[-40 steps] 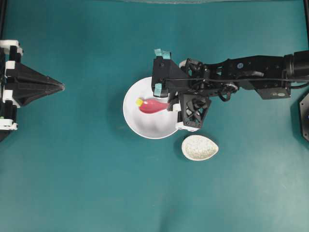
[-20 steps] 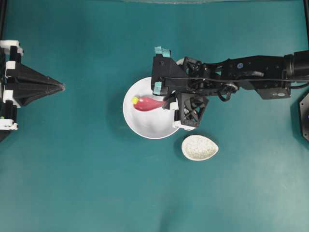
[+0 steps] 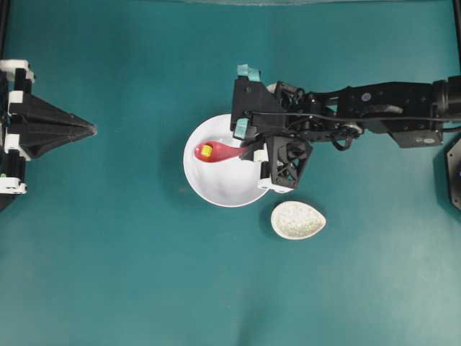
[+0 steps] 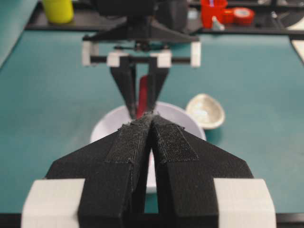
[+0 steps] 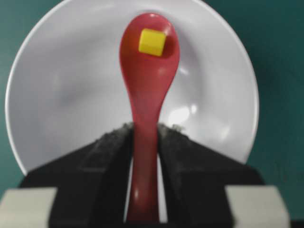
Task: Scoop the yellow hexagonal prism block from the bowl with a spoon using the right arm.
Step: 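Raise the spoon carrying the yellow block above the bowl, then hold the spoon with the yellow block steady above the bowl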
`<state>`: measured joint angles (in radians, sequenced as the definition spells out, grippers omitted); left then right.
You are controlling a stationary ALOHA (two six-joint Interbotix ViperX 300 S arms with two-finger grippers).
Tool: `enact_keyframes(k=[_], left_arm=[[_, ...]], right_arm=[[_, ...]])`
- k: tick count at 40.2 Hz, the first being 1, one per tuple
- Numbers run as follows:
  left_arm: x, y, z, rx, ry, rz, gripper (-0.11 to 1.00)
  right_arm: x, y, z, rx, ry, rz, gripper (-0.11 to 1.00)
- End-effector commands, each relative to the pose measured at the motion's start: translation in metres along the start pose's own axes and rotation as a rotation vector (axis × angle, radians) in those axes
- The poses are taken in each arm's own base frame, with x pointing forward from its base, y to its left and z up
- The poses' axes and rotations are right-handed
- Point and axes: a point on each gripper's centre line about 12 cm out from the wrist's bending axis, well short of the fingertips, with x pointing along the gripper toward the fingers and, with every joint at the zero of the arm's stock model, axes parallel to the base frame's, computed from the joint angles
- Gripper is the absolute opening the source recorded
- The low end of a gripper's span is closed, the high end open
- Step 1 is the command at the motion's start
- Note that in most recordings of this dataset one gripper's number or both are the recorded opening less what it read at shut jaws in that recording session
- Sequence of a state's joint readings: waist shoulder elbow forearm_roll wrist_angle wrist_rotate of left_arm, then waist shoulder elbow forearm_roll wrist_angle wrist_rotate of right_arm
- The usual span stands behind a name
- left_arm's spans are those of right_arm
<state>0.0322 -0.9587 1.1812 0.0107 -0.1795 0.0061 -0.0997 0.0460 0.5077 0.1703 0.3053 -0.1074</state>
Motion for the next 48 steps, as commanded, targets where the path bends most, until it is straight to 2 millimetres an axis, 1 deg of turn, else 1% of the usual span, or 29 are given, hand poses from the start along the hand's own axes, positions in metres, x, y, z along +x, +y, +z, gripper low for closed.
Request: enact_keyframes(k=[1, 16, 24, 30, 39, 48], left_arm=[[0.003, 0.000, 0.009, 0.001, -0.021, 0.001, -0.01], [0.003, 0.000, 0.009, 0.001, -0.021, 0.001, -0.01], [0.003, 0.000, 0.008, 0.001, -0.020, 0.001, -0.01], [0.003, 0.000, 0.008, 0.001, -0.020, 0.001, -0.01], [0.003, 0.000, 0.008, 0.000, -0.020, 0.000, -0.01], [0.003, 0.000, 0.009, 0.000, -0.023, 0.001, -0.01]], right_arm=[[-0.016, 0.004, 0.013, -0.011, -0.064, 0.004, 0.24], [-0.041, 0.007, 0.015, -0.018, -0.126, 0.009, 0.24], [-0.060, 0.008, 0.019, -0.019, -0.167, 0.011, 0.24], [-0.079, 0.009, 0.022, -0.020, -0.210, 0.014, 0.24], [-0.103, 0.010, 0.022, -0.023, -0.262, 0.017, 0.24], [-0.116, 0.010, 0.019, -0.024, -0.306, 0.015, 0.24]])
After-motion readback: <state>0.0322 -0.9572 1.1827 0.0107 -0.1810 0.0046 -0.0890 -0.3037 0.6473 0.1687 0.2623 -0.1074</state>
